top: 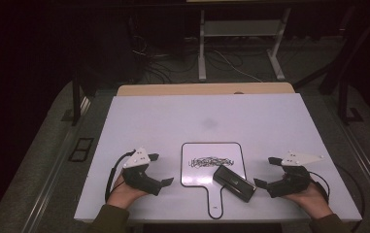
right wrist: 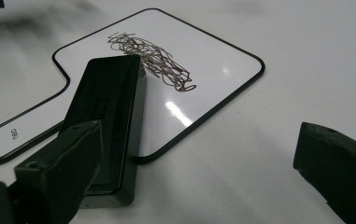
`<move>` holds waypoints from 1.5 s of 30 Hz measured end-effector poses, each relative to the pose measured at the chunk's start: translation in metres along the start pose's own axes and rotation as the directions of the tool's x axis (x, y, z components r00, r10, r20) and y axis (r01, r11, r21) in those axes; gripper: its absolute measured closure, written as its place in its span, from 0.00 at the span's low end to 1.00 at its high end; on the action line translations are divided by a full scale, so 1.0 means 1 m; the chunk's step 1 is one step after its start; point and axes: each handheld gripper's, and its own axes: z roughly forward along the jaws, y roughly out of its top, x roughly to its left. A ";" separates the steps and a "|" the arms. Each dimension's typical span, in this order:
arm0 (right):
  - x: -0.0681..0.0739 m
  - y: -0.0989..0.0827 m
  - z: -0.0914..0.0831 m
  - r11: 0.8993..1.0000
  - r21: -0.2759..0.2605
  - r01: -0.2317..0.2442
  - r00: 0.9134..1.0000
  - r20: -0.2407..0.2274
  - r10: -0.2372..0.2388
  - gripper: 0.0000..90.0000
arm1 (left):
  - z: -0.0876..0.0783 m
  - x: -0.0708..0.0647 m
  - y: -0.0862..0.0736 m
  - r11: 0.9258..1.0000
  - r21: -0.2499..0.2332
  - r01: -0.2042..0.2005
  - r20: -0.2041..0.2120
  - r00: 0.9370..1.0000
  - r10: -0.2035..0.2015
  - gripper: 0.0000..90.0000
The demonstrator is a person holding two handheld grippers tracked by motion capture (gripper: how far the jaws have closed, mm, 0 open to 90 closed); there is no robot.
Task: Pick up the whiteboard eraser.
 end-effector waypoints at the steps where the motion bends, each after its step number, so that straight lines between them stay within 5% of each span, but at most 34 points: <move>1: 0.000 0.000 0.000 1.000 -0.002 0.000 1.000 0.001 0.000 0.00 | 0.000 0.000 0.000 1.000 -0.001 0.003 0.000 1.000 -0.003 0.00; 22: 0.010 0.011 -0.003 1.000 0.007 0.021 0.999 -0.027 -0.021 0.00 | -0.004 -0.002 -0.001 1.000 -0.023 0.004 -0.010 1.000 -0.004 0.00; 45: 0.017 0.039 0.019 0.999 0.045 0.027 0.999 -0.042 -0.025 0.00 | -0.007 0.003 -0.004 0.999 -0.035 0.032 -0.015 0.999 -0.033 0.00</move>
